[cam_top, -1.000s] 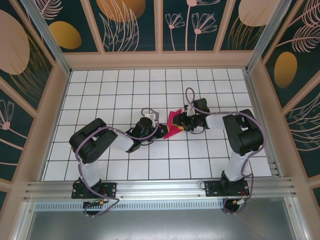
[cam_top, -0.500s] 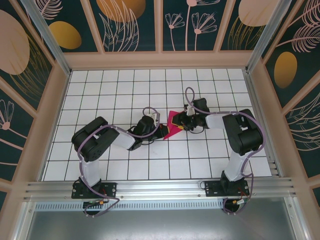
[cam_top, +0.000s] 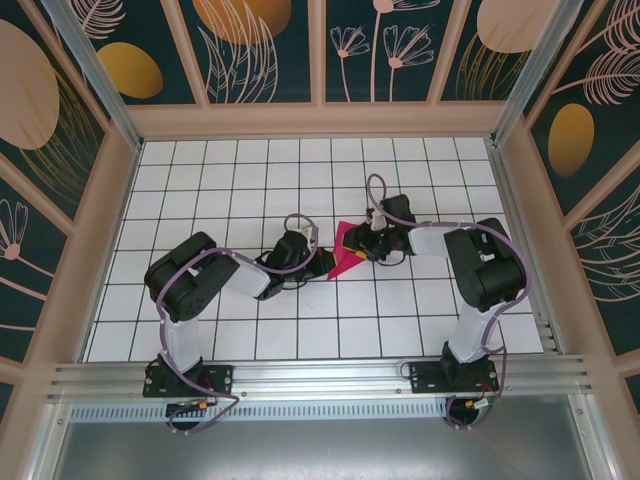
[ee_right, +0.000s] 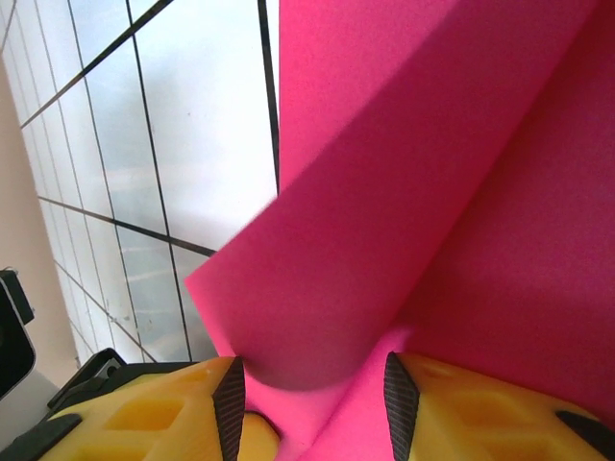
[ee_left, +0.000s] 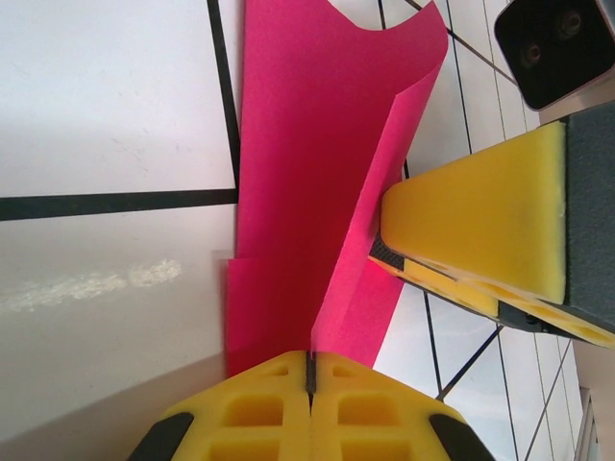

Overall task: Fold a paper plane with a square sheet of paper (pick it up from the middle)
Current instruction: Fourth fold the wing at the center of the table.

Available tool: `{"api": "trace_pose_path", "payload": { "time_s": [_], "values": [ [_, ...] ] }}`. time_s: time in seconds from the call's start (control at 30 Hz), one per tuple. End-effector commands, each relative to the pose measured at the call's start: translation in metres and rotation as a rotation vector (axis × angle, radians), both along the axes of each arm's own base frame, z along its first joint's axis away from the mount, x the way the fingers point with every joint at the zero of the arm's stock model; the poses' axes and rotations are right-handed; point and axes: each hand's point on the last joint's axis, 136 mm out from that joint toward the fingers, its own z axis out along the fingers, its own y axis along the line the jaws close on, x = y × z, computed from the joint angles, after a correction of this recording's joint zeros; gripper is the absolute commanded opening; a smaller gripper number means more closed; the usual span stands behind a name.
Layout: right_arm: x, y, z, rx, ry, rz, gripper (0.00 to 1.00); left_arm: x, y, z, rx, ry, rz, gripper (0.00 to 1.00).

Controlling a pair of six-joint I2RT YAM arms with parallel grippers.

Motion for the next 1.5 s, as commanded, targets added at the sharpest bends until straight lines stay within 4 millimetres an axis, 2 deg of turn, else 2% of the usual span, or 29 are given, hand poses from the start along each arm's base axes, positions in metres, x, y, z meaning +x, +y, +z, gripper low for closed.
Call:
{"api": "trace_pose_path", "payload": {
  "time_s": [0.0, 0.23, 0.5, 0.6, 0.73, 0.8, 0.93, 1.07, 1.27, 1.37, 1.47],
  "values": [
    [-0.005, -0.021, -0.034, -0.176, 0.047, -0.038, 0.46, 0.005, 0.003, -0.008, 0.018, 0.028, 0.017, 0.07],
    [-0.011, -0.037, -0.056, -0.316, 0.103, -0.081, 0.42, 0.005, 0.008, -0.009, 0.041, 0.028, 0.026, 0.08],
    [-0.012, -0.038, -0.059, -0.350, 0.117, -0.090, 0.40, 0.007, 0.006, -0.006, 0.045, 0.021, 0.013, 0.10],
    [-0.013, -0.044, -0.066, -0.396, 0.143, -0.105, 0.39, 0.009, 0.007, 0.001, 0.054, 0.007, 0.009, 0.16],
    [-0.017, -0.049, -0.074, -0.431, 0.183, -0.112, 0.37, 0.009, 0.012, 0.019, 0.063, -0.016, 0.011, 0.30],
    [-0.020, -0.050, -0.078, -0.443, 0.209, -0.108, 0.37, 0.009, 0.015, 0.026, 0.074, -0.025, 0.019, 0.35],
    [-0.024, -0.051, -0.084, -0.454, 0.232, -0.098, 0.38, 0.010, 0.016, 0.033, 0.068, -0.032, 0.025, 0.33],
    [-0.027, -0.052, -0.088, -0.466, 0.249, -0.087, 0.43, 0.009, 0.004, 0.037, 0.015, -0.036, -0.016, 0.29],
    [-0.030, -0.054, -0.093, -0.480, 0.269, -0.083, 0.44, 0.015, 0.000, 0.028, 0.037, -0.015, -0.012, 0.21],
    [-0.031, -0.053, -0.094, -0.465, 0.264, -0.083, 0.44, 0.020, 0.007, 0.023, 0.074, -0.009, 0.021, 0.22],
    [-0.031, -0.050, -0.093, -0.440, 0.259, -0.078, 0.44, 0.023, 0.011, 0.020, 0.080, -0.015, 0.029, 0.31]
  ]
}}
